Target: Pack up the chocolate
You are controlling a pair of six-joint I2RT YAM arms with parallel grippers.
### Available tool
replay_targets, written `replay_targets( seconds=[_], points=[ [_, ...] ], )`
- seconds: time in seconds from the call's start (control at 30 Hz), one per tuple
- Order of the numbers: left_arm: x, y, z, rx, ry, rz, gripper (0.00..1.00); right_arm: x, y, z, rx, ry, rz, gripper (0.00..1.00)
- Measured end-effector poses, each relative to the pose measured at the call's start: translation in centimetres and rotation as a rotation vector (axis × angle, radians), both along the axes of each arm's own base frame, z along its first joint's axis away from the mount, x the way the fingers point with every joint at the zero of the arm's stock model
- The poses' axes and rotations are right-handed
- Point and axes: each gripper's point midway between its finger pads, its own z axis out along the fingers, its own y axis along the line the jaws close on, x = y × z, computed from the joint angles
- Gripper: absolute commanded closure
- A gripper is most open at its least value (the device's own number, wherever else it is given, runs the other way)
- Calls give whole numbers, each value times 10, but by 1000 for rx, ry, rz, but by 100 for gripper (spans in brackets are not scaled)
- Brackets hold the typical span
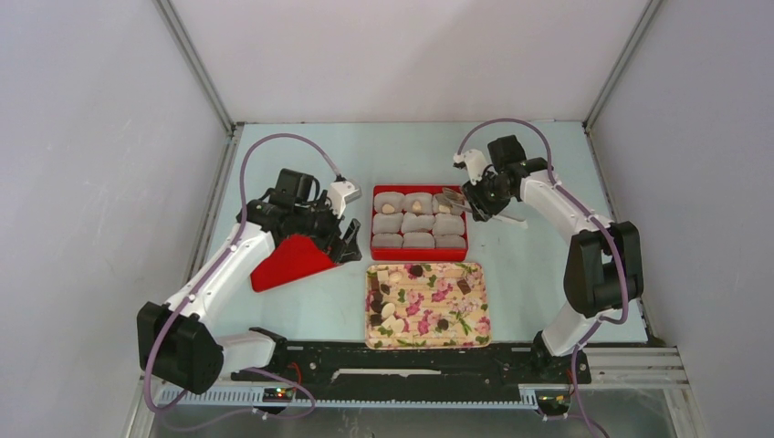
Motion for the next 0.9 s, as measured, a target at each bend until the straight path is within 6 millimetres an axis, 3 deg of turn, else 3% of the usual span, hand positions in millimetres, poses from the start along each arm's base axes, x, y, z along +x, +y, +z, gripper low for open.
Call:
replay_targets(
  seconds=[0.47, 0.77, 0.9],
  points=[
    [0, 0, 0, 4, -5, -6, 0, -5, 4, 7, 6, -5, 4, 58],
    [1, 1, -1, 8, -8, -4, 0, -30, 7, 65, 69, -101, 45, 58],
    [1, 2, -1, 16, -10, 2, 0, -47, 15, 80, 95, -122, 99, 58]
  ],
)
